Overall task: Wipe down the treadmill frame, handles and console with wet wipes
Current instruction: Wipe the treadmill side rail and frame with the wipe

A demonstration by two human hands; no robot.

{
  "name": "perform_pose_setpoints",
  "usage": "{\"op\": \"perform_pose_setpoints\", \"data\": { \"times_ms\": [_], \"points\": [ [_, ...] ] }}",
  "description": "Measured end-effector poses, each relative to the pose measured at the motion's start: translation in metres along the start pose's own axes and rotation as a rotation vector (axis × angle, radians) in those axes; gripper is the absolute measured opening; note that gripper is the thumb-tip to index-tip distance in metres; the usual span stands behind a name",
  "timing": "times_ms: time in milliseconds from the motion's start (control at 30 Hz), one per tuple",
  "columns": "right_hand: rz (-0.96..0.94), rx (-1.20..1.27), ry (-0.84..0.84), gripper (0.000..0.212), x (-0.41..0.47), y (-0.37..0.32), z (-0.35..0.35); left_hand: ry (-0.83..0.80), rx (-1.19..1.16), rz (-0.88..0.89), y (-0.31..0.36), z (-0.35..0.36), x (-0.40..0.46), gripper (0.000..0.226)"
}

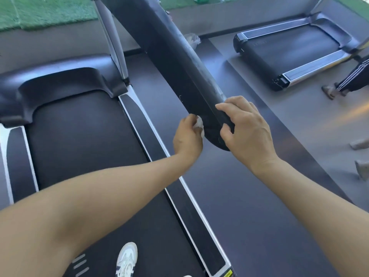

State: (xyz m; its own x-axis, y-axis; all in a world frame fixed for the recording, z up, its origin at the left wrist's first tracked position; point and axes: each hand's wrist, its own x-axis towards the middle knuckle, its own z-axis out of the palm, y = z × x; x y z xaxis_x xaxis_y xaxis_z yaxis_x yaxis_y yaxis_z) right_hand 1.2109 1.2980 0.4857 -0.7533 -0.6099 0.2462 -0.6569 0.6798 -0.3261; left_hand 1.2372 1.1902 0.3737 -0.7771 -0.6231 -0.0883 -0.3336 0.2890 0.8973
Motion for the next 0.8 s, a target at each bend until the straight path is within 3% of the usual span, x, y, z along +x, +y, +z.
{"op": "perform_pose_setpoints", "data": {
  "times_ms": [67, 267, 400, 567, 800],
  "points": [
    [0.003, -0.001, 0.006, 0.043, 0.000, 0.000, 0.002, 0.010, -0.007, 0.020, -0.001, 0.000, 0.001, 0.020],
    [-0.008, -0.015, -0.011, 0.042, 0.001, 0.002, 0.000, 0.209, 0.012, -0.140, 0.011, -0.025, 0.074, 0.013],
    [-0.019, -0.009, -0.024, 0.043, 0.001, 0.001, -0.002, 0.163, 0.122, -0.077, 0.008, -0.025, 0.080, 0.018],
    [-0.039, 0.012, -0.077, 0.045, -0.001, 0.004, -0.008, 0.084, -0.096, -0.110, 0.006, -0.007, 0.034, 0.009],
    [-0.009, 0.028, -0.095, 0.042, -0.038, 0.017, -0.022, 0.007, -0.125, -0.002, 0.019, 0.007, -0.031, 0.008]
  ]
}}
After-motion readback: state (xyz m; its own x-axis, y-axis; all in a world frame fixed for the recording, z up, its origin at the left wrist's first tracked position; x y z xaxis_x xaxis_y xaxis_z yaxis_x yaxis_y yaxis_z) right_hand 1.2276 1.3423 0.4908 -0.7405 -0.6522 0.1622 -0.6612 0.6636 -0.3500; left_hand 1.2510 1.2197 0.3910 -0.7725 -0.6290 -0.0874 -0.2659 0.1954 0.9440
